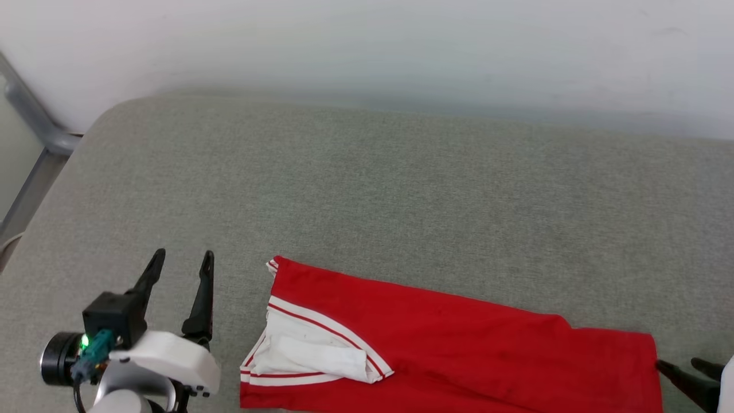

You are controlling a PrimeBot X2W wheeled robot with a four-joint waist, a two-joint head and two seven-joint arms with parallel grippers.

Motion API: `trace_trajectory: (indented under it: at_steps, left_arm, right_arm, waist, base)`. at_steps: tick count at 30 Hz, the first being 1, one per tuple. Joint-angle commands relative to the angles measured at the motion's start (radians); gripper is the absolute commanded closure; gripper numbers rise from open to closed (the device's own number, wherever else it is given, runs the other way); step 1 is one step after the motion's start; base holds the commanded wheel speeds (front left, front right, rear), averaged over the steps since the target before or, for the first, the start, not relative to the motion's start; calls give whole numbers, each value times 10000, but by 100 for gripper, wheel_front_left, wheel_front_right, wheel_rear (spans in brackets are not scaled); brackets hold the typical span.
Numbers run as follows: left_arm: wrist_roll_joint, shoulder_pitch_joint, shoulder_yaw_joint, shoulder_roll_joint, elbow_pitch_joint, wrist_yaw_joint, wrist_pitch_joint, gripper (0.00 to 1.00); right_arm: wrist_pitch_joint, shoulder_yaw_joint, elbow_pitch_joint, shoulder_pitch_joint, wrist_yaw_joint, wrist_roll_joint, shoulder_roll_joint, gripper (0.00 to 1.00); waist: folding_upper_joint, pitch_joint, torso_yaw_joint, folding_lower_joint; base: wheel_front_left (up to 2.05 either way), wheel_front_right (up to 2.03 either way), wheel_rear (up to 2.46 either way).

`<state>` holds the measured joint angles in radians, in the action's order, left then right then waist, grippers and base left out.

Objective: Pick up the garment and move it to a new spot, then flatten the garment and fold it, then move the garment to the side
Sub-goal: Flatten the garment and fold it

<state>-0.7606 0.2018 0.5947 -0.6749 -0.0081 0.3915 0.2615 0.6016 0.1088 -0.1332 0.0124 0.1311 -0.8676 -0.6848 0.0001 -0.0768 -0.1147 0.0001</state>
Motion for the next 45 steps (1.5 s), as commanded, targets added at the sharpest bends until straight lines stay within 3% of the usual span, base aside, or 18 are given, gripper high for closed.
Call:
trace_trajectory:
  at_steps: [1, 5, 11, 13, 18, 26, 27, 28, 29, 34, 45]
  left_arm:
    - [523, -560, -534, 345, -157, -74, 43, 0]
    - [1460, -1414, -1713, 1120, -393, -290, 44, 0]
    - [2454, -2309, -3060, 2297, -310, -980, 45, 0]
    - [2619, -2413, -3229, 2465, -265, -1130, 45, 0]
    - [3774, -2780, -4154, 3562, -1, -1928, 45, 0]
    - [5015, -2946, -5011, 4573, 305, -2828, 46, 0]
    - [5141, -2963, -5125, 4690, 345, -2951, 46, 0]
    - [5298, -2963, -5246, 4790, 352, -3052, 47, 0]
    - [5429, -2974, -5338, 4897, 376, -3159, 46, 0]
    - [6003, -2976, -5756, 5310, 552, -3576, 46, 0]
    - [6708, -3068, -6447, 5813, 466, -4016, 46, 0]
  right_arm:
    - [89, 64, -211, -33, -9, -119, 163, 0]
    - [120, 250, -625, -72, -9, -230, 390, 0]
    - [-132, 924, -1219, -321, -9, -414, 797, 0]
    - [-179, 1066, -1308, -332, -9, -422, 850, 0]
    - [-611, 1984, -1933, -460, -4, -791, 1324, 0]
    - [-1138, 3089, -2348, -771, 8, -1305, 1470, 0]
    - [-1231, 3238, -2374, -826, 8, -1347, 1421, 52]
    - [-1317, 3356, -2397, -881, 8, -1408, 1368, 84]
    - [-1418, 3482, -2425, -917, 8, -1448, 1332, 100]
    - [-1938, 3770, -2551, -1210, -7, -1712, 904, 100]
    - [-2732, 3457, -2952, -1482, -15, -2348, -390, 100]
  waist:
    - [-1, -101, -131, -1]
    - [-1, -175, -253, -1]
    - [-1, -184, -356, -1]
    - [-1, -180, -374, -1]
    - [-1, -144, -449, -1]
    - [-1, -103, -445, -1]
    - [-1, -98, -445, -1]
    - [-1, -95, -443, -1]
    - [-1, -88, -439, -1]
    - [-1, -69, -394, -1]
    - [-1, 89, -315, -1]
  base:
    - [0, 0, 0]
    - [0, 0, 0]
    - [0, 0, 0]
    - [0, 0, 0]
    - [0, 0, 0]
    - [0, 0, 0]
    - [0, 0, 0]
    - [0, 0, 0]
    - [0, 0, 0]
    - [0, 0, 0]
    - [0, 0, 0]
